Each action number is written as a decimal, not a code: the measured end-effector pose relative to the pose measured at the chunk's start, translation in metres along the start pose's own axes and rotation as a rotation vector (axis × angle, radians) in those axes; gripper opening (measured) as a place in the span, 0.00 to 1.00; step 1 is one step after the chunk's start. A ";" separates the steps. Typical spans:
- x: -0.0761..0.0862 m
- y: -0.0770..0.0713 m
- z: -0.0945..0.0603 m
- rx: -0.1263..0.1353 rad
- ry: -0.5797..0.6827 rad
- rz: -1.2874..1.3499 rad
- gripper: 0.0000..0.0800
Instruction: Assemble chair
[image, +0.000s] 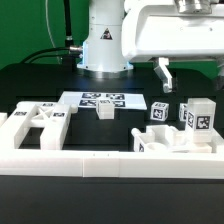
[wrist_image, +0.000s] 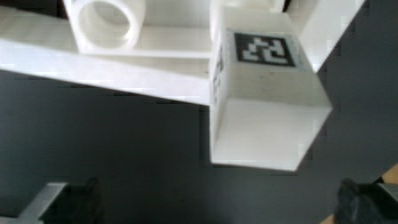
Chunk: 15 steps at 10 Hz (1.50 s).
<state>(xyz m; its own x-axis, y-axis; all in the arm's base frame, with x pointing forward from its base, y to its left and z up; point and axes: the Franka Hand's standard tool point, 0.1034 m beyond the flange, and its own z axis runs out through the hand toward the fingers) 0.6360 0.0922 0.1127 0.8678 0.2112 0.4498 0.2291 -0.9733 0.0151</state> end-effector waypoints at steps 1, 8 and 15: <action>-0.003 0.000 0.002 0.004 -0.025 0.003 0.81; -0.007 -0.011 0.007 0.085 -0.362 0.011 0.81; -0.008 -0.012 0.020 0.080 -0.385 0.069 0.81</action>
Offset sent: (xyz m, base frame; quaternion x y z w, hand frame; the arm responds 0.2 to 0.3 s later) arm 0.0000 0.0000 0.0000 0.0000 -0.1938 0.0000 0.9810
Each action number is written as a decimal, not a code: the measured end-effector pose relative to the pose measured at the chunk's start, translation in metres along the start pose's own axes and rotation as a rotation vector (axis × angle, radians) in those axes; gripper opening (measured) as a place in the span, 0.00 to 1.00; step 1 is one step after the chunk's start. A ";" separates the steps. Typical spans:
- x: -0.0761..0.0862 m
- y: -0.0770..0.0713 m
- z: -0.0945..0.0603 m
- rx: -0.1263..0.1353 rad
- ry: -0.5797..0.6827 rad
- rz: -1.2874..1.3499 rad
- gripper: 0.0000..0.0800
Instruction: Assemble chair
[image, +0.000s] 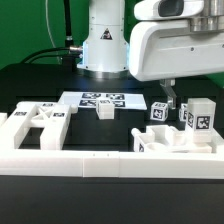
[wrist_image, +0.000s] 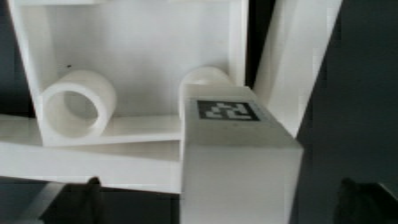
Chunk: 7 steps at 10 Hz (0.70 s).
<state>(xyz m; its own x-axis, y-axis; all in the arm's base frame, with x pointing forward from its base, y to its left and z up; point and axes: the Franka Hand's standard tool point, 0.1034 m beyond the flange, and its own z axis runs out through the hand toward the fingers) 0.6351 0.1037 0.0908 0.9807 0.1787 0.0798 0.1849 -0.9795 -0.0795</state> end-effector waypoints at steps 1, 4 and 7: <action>-0.001 0.000 0.002 0.000 -0.003 0.000 0.81; -0.001 0.000 0.004 0.000 -0.003 -0.001 0.46; -0.001 0.000 0.004 0.001 -0.003 0.019 0.36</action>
Offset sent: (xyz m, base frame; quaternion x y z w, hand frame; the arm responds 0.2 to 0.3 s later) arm 0.0000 0.0000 0.0000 0.0000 0.0000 0.0000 1.0000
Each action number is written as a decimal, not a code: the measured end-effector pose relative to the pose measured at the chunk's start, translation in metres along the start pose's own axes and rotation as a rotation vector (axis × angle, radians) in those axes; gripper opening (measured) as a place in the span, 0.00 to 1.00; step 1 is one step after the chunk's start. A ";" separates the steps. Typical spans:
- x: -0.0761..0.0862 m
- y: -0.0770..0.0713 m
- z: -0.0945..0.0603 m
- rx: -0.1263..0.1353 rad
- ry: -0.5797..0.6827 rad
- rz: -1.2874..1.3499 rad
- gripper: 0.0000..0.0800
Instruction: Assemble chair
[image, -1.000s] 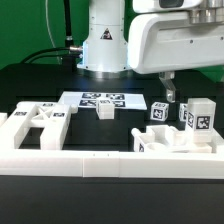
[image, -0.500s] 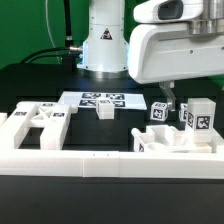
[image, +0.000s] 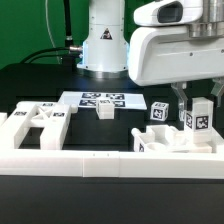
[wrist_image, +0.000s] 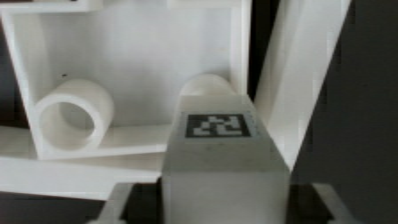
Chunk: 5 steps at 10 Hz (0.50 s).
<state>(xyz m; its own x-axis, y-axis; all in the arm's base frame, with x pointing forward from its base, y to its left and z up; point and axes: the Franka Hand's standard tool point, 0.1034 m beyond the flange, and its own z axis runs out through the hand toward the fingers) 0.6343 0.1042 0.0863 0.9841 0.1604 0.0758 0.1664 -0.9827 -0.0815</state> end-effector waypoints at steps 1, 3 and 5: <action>0.000 0.000 0.000 0.000 0.000 0.000 0.36; -0.001 -0.002 0.001 0.015 -0.003 0.227 0.36; -0.001 -0.005 0.001 0.033 -0.006 0.469 0.36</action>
Offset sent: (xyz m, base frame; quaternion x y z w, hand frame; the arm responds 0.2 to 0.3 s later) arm -0.0145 0.0027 -0.0077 0.0376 -0.0572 0.4099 0.9096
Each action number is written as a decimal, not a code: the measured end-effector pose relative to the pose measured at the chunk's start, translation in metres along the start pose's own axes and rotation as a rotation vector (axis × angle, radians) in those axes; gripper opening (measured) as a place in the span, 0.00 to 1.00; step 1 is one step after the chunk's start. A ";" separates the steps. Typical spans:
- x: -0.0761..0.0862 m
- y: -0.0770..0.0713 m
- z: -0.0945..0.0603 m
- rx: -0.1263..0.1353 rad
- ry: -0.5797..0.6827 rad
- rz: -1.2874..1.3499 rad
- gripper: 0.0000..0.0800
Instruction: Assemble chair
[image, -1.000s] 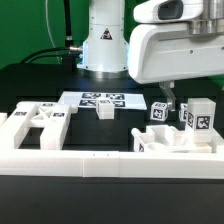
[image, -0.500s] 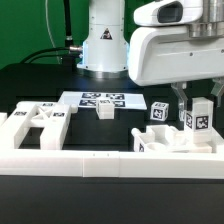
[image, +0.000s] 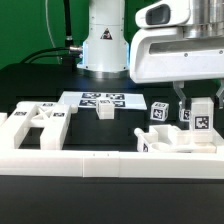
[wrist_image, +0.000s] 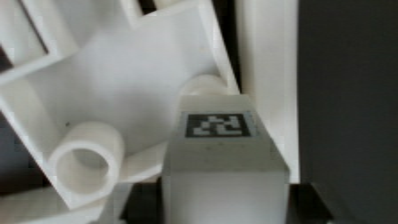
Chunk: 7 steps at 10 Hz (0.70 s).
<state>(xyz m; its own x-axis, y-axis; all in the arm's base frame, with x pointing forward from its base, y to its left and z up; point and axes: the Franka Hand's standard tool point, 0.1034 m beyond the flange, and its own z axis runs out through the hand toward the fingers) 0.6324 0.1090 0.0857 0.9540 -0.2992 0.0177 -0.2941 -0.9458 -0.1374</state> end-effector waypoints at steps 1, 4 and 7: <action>-0.001 -0.001 0.000 0.001 0.003 0.079 0.36; -0.001 -0.003 0.000 0.004 0.014 0.355 0.36; -0.001 -0.003 0.001 0.002 0.017 0.577 0.36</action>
Offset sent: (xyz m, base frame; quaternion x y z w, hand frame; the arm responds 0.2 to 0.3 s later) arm -0.0081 0.0119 0.0007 -0.0101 -0.0213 0.2027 0.9790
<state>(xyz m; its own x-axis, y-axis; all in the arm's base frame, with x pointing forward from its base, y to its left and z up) 0.6324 0.1127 0.0855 0.6383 -0.7684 -0.0448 -0.7663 -0.6289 -0.1312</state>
